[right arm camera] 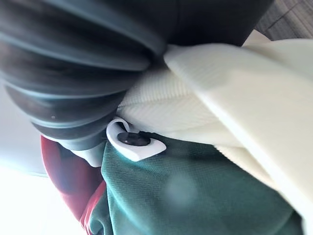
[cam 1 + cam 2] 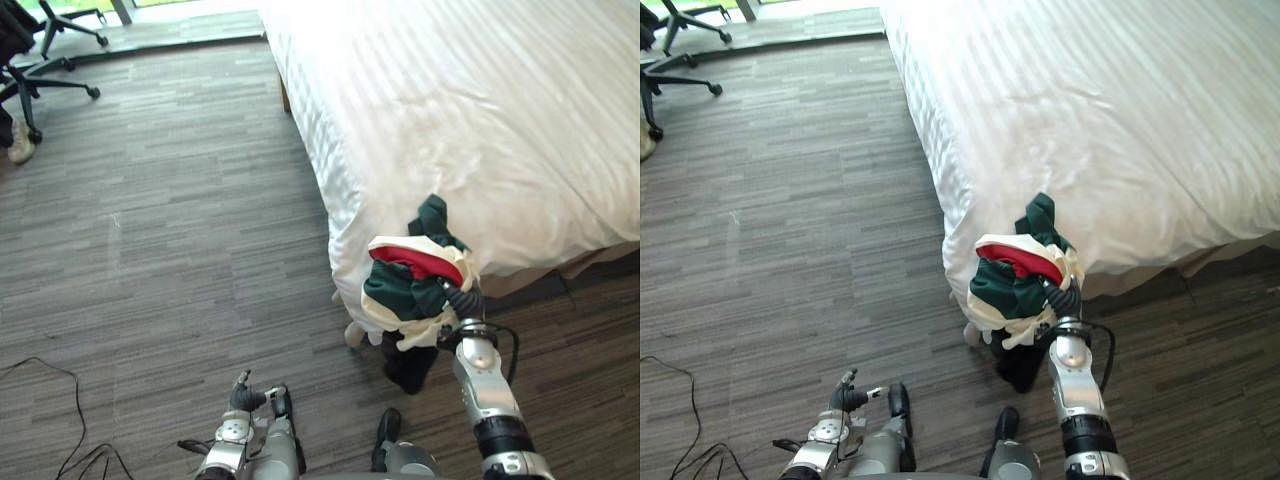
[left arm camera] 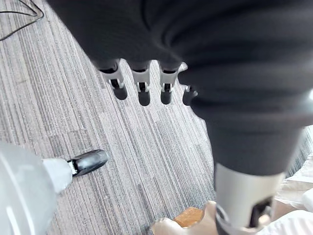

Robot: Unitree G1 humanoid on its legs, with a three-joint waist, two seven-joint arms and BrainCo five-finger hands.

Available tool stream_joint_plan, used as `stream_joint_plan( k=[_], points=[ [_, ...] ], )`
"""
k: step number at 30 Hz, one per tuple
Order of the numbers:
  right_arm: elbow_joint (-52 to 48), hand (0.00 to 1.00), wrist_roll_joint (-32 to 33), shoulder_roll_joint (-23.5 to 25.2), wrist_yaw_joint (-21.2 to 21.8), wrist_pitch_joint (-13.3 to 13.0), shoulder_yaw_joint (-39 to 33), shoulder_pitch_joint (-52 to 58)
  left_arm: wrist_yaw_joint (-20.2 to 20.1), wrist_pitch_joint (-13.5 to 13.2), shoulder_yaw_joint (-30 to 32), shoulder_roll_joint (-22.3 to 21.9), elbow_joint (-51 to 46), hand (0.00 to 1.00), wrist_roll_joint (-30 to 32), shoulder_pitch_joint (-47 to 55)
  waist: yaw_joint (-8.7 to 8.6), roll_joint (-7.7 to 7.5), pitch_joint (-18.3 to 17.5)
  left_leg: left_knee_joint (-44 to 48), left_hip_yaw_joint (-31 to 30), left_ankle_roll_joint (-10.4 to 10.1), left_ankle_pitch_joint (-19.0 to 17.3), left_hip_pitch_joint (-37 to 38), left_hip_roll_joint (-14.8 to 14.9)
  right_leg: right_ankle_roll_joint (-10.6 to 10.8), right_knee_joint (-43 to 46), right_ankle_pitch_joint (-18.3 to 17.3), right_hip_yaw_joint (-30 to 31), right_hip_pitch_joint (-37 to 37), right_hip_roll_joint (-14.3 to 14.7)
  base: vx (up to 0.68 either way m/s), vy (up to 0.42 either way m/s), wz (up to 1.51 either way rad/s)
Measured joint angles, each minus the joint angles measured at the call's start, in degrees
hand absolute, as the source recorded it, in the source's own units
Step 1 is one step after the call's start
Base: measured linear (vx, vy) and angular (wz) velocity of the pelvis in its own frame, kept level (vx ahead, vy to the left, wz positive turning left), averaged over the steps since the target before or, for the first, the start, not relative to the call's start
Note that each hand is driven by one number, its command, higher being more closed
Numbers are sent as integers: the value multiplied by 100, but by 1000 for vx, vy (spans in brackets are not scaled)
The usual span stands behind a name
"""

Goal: Tidy the bed and pick cloth on bed and put in laundry

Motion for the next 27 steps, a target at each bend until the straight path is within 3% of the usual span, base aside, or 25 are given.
stream_joint_plan(
  k=[5, 11, 14, 16, 17, 18, 20, 21, 22, 23, 25, 27],
  points=[
    [77, 100, 333, 234, 89, -110, -3, 578, 0, -1, 2, -22, 3, 0, -31, 129, -1, 7, -75, -1, 32, -30, -58, 149, -19, 12, -62, -13, 14, 159, 3, 11, 0, -3],
    [1204, 100, 615, 396, 181, -243, -2, 926, -2, -25, -4, -225, 5, 0, -401, 235, -4, 30, -224, -2, -16, -9, -127, 341, -99, 66, -95, -76, -81, 403, -13, 27, 1, 7],
    [1362, 100, 614, 438, 235, -241, 0, 1082, -2, -50, -60, -240, -7, 0, -527, 236, -22, 33, -231, -2, -220, 9, -143, 381, -170, 96, 65, -230, -300, 521, -100, 24, 10, 39],
    [1360, 100, 614, 433, 234, -243, -11, 1132, 0, -84, -201, -233, -53, 0, -626, 251, -36, 33, -239, -2, -512, 50, -172, 379, -267, 112, 603, -544, -425, 475, -245, 40, 15, 56],
    [1357, 100, 614, 433, 235, -244, -12, 1131, 0, -105, -265, -220, -73, 0, -685, 270, -54, 33, -240, -1, -633, 68, -183, 334, -263, 44, 797, -642, -286, 419, -262, 25, 39, 79],
    [1356, 100, 629, 423, 237, -247, -9, 1136, 2, -162, -325, -198, -134, 0, -758, 296, -112, 61, -267, 2, -878, 107, -202, 265, -284, -188, 1294, -802, 605, 191, -193, 29, 61, 75],
    [1357, 100, 708, 459, 237, -254, 1, 1142, 0, -209, -330, -103, -248, 0, -840, 311, -152, -2, -276, 1, -1094, 111, -162, 224, -280, -185, 1638, -1052, 1674, 20, -52, 47, 32, 85],
    [1374, 100, 821, 537, 237, -263, 9, 1198, 0, -242, -318, -35, -298, 0, -947, 357, -135, -138, -328, 1, -1230, 62, -126, 194, -361, -110, 1546, -1318, 2041, 124, -79, 49, -70, 72],
    [1385, 100, 833, 560, 238, -263, 18, 1210, 3, -245, -289, 14, -299, 0, -998, 381, -127, -286, -410, 1, -1284, 21, -99, 193, -441, 12, 1442, -1431, 2009, 240, -126, 58, -137, 60],
    [1428, 100, 837, 575, 238, -268, 23, 1207, 5, -251, -203, 59, -299, 0, -1095, 449, -103, -285, -423, 1, -1370, -19, -37, 177, -457, 101, 1229, -1570, 1856, 397, -144, 43, -201, 49],
    [1498, 100, 835, 531, 238, -278, 35, 1099, 6, -255, -188, 1, -300, 0, -1220, 505, -110, -164, -422, 0, -1531, -85, 19, 181, -337, 72, 1042, -1549, 1657, 577, -8, 6, -162, 35],
    [1615, 100, 800, 395, 243, -273, 101, 1097, 1, -272, -73, -277, -316, 0, -1372, 577, 32, 50, -426, 1, -1606, -136, 65, 83, -216, -9, 916, -1486, 1559, 597, 132, -13, -96, 17]
  ],
)
